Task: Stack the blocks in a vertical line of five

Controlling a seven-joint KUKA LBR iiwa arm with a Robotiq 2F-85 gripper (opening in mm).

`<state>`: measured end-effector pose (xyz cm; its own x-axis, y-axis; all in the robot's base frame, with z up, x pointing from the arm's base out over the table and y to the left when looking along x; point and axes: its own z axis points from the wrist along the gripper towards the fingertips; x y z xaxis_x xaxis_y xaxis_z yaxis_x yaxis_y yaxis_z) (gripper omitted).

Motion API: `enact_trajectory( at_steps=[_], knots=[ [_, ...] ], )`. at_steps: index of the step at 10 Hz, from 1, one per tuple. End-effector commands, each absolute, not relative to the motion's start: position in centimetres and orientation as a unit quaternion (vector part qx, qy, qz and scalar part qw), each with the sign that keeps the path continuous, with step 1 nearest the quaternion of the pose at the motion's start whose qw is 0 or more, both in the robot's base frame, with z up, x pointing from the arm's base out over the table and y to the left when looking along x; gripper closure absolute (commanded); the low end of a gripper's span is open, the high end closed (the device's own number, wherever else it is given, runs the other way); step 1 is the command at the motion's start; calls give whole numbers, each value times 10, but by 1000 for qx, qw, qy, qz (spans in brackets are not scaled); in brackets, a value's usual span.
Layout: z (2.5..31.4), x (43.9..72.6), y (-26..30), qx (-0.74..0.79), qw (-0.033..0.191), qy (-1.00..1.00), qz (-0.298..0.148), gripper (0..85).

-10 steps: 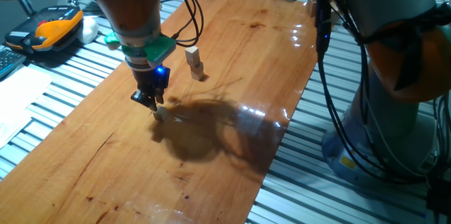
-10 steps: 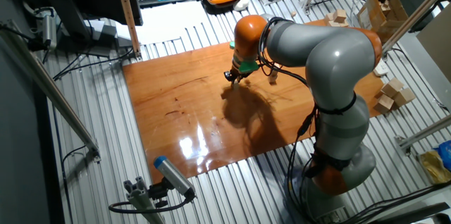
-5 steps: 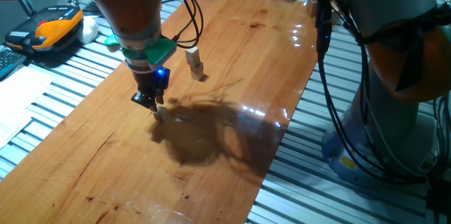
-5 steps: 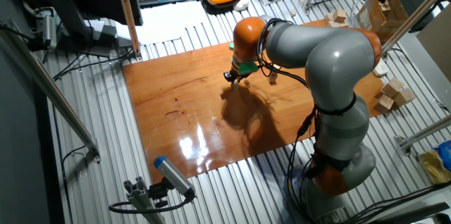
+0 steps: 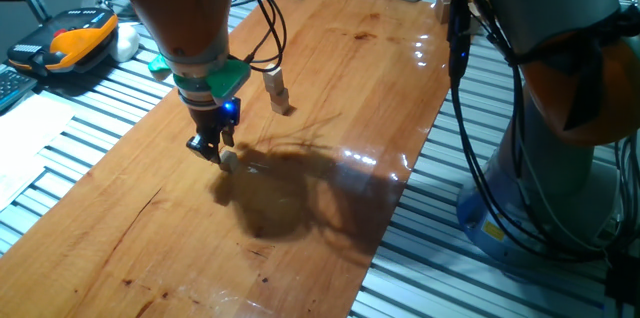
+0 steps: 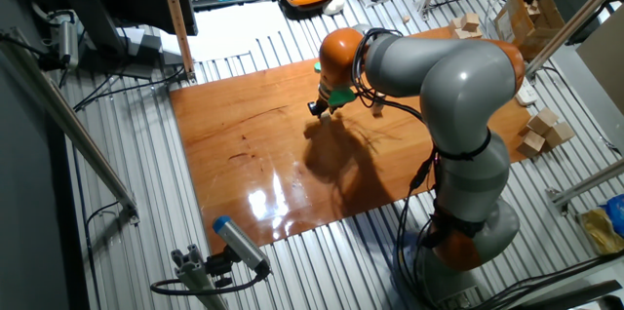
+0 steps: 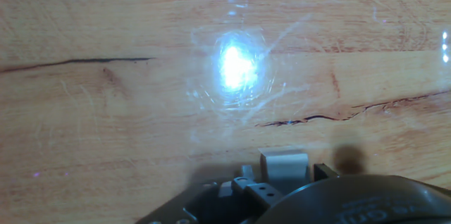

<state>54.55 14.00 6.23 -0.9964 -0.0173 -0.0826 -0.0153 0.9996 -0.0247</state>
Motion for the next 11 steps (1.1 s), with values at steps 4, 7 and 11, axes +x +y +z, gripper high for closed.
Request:
enact_trajectory(
  at_steps=[4,7,11],
  knots=[
    [60,545,140,-6,46,999,-12,340],
    [55,544,137,-10,47,999,-12,340],
    [51,545,136,-7,45,999,-13,340]
  ],
)
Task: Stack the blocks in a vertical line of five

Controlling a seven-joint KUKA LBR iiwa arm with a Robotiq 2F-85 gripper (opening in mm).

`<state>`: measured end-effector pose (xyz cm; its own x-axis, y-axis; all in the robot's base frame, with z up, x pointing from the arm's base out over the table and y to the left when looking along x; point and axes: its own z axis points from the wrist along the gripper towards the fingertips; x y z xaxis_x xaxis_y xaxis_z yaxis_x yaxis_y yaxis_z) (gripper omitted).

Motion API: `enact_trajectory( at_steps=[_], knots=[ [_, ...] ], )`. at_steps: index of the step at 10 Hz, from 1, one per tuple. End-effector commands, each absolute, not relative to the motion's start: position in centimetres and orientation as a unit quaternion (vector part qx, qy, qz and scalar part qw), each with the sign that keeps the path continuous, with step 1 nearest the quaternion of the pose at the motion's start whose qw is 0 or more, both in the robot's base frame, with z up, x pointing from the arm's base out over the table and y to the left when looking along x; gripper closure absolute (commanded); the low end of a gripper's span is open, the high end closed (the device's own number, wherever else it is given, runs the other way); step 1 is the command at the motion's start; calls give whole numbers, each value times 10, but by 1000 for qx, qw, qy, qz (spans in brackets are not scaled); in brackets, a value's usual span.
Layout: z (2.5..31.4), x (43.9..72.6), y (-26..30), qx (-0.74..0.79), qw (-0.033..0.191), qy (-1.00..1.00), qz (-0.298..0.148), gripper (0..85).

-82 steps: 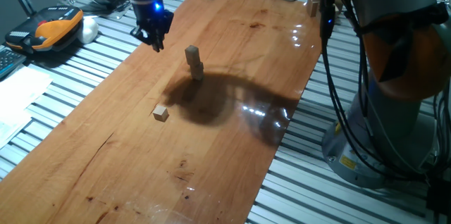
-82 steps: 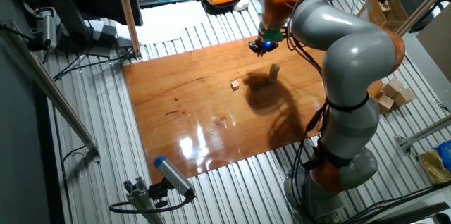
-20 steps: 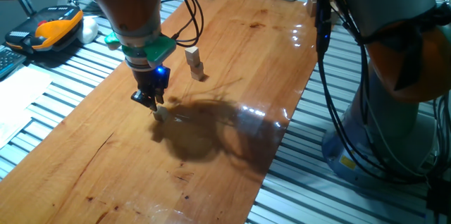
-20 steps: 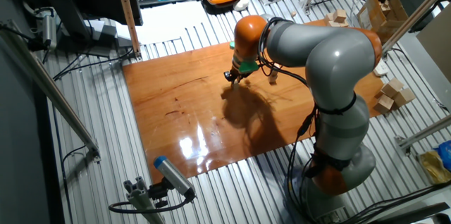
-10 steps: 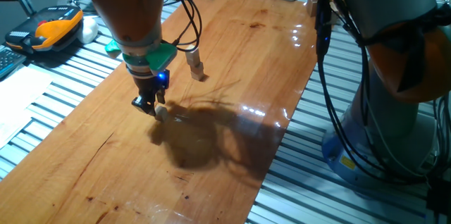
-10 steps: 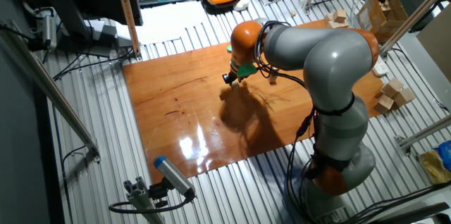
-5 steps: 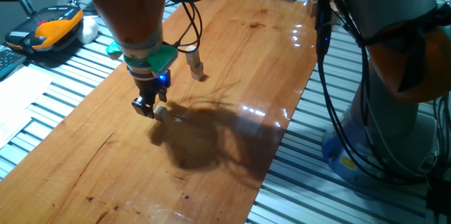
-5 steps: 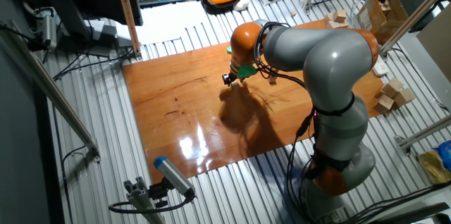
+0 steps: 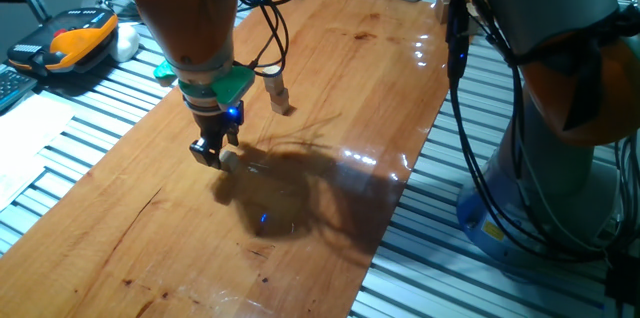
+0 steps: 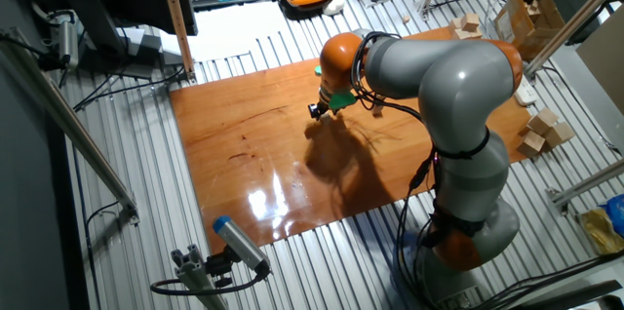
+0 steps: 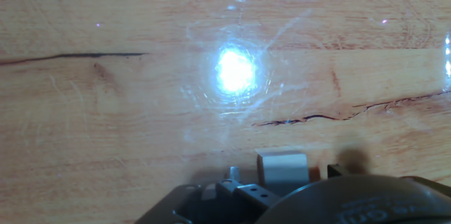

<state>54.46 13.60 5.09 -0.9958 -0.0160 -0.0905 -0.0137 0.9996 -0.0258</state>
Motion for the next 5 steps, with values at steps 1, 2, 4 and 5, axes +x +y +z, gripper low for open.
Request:
enact_trajectory(
  at_steps=[1,2,4,5],
  knots=[
    [50,545,136,-6,44,999,-14,340],
    [50,545,136,-5,42,999,-14,340],
    [48,545,136,-4,42,999,-15,340],
    [45,545,135,-4,42,999,-16,340]
  ],
)
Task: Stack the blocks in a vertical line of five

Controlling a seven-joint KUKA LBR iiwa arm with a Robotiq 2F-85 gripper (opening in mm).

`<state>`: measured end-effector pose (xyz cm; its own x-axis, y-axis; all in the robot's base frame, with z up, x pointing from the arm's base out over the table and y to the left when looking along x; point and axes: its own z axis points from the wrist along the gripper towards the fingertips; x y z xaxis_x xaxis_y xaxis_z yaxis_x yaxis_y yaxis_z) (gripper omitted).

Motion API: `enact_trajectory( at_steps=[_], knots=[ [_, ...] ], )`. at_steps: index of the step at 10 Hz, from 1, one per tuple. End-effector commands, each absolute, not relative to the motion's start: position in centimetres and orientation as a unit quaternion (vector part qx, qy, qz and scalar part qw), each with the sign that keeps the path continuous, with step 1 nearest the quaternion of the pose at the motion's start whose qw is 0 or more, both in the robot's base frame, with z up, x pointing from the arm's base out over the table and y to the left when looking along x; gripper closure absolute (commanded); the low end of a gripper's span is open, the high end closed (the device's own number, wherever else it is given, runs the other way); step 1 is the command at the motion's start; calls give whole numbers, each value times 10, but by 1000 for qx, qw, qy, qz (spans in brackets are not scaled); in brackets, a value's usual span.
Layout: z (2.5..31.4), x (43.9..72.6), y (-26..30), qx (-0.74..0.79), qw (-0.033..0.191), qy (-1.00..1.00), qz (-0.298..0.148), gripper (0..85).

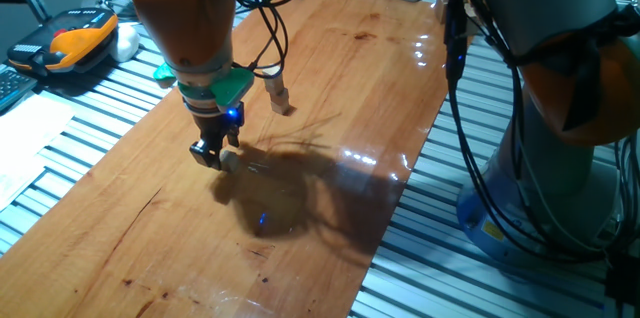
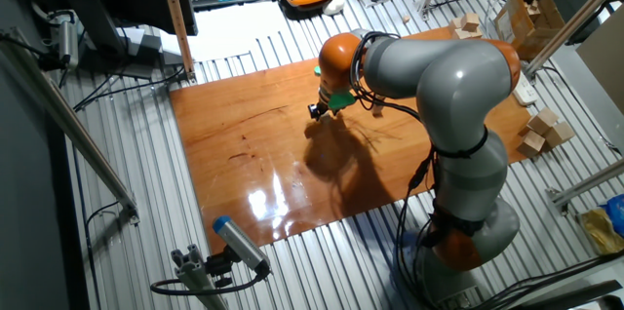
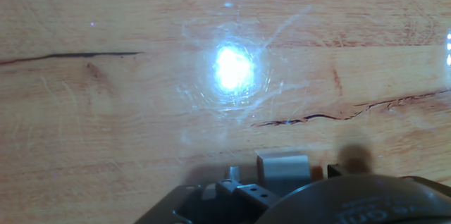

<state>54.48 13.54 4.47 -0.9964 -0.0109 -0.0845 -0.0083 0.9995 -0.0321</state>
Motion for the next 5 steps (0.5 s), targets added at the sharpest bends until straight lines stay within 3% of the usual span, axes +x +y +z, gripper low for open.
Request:
enact_trajectory(
  at_steps=[1,4,5],
  knots=[
    [42,545,135,-5,43,999,-16,340],
    [39,544,135,-5,44,999,-15,340],
    [39,544,135,-4,44,999,-17,510]
  ],
)
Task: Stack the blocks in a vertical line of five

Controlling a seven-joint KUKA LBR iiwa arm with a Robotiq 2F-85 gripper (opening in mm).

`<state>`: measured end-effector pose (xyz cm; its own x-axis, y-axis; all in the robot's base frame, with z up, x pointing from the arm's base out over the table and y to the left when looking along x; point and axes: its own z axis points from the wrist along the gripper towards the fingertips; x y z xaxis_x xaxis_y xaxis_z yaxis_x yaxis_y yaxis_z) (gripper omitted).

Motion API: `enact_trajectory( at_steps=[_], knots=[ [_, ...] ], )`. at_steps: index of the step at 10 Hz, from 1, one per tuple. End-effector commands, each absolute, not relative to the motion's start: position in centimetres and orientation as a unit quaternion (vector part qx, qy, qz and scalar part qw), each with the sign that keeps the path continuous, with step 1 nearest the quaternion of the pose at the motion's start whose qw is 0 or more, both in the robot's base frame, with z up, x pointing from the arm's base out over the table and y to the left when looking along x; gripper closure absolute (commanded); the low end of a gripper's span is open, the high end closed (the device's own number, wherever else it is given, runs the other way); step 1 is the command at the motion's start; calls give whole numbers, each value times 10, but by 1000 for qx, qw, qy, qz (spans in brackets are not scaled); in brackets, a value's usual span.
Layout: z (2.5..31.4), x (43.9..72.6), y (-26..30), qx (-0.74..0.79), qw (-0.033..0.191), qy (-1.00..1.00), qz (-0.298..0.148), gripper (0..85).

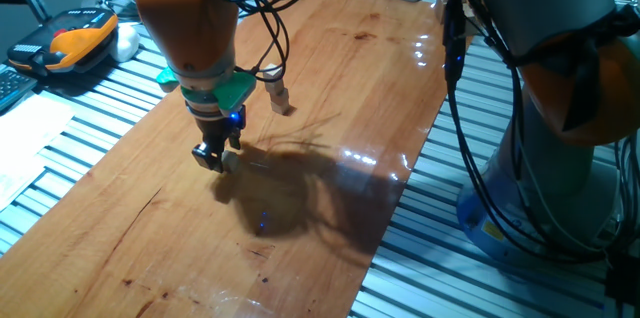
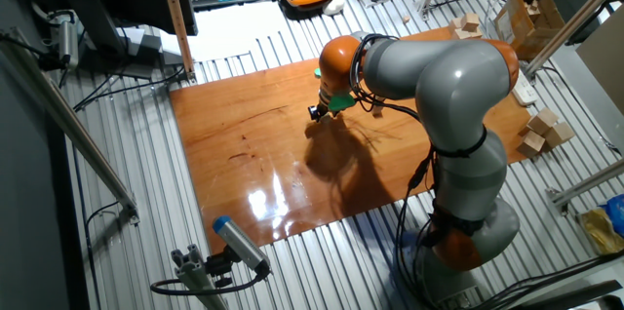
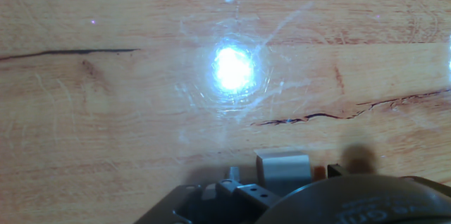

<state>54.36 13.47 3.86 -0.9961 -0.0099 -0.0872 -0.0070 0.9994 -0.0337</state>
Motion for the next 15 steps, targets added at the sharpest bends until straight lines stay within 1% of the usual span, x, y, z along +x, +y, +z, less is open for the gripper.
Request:
enact_trajectory(
  at_steps=[1,15],
  knots=[
    [38,544,135,-5,43,999,-17,510],
    [37,543,133,5,39,999,-17,510]
  ],
)
